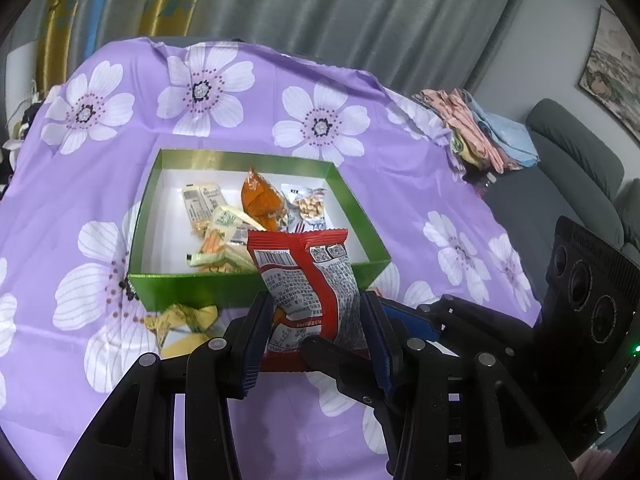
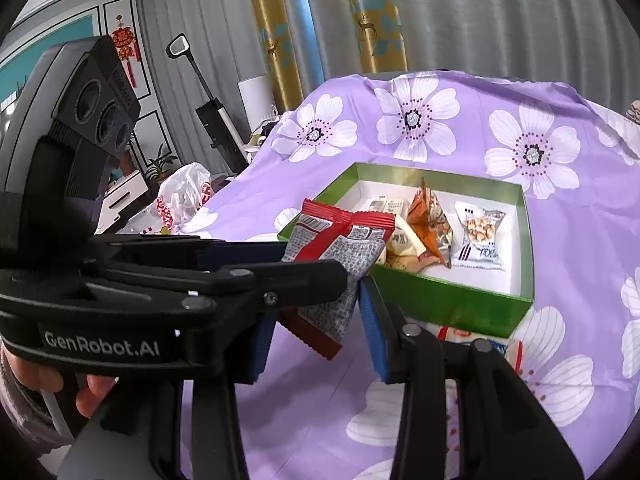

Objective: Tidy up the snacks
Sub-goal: 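Lift the red-and-white packet and carry it over the green box, then lower the packet into the box and open the right gripper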

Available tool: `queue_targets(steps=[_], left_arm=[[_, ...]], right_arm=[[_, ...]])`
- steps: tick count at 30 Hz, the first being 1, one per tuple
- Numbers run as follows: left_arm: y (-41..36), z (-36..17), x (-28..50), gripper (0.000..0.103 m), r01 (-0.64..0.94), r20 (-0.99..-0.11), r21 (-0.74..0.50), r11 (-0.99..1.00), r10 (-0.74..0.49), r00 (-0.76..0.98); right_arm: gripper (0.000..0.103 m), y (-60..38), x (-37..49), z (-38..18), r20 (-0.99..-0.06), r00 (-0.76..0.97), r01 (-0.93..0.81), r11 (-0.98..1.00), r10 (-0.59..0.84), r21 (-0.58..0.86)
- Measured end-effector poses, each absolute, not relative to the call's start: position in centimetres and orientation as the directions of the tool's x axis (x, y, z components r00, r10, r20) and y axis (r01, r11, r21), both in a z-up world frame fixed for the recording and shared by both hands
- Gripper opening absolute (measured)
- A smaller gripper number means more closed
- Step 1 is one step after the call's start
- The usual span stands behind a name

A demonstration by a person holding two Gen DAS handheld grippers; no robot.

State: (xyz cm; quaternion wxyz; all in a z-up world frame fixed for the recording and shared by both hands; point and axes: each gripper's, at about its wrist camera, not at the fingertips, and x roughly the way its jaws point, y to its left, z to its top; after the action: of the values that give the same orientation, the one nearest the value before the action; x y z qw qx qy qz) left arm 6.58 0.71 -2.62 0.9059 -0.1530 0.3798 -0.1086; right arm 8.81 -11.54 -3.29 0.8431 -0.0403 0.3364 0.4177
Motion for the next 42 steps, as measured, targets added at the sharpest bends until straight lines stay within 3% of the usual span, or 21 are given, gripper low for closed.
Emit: queue_targets(steps=[15, 42], left_arm=[[2.0, -1.7, 11.6, 0.046, 0.087, -0.653, -0.345, 0.935, -0.306, 0.693], [4.6, -5.5, 17.1, 0.046, 0.048, -0.691, -0.405, 0.913, -0.339, 0.638]], right_arm=[[0.041, -10.3, 14.1, -3.1, -0.574, 0.437, -0.73, 0.646, 0.692, 0.224], [0.041, -7.9, 19.4, -6.5, -0.62, 0.394, -0.707, 0.655, 0.679, 0.268]])
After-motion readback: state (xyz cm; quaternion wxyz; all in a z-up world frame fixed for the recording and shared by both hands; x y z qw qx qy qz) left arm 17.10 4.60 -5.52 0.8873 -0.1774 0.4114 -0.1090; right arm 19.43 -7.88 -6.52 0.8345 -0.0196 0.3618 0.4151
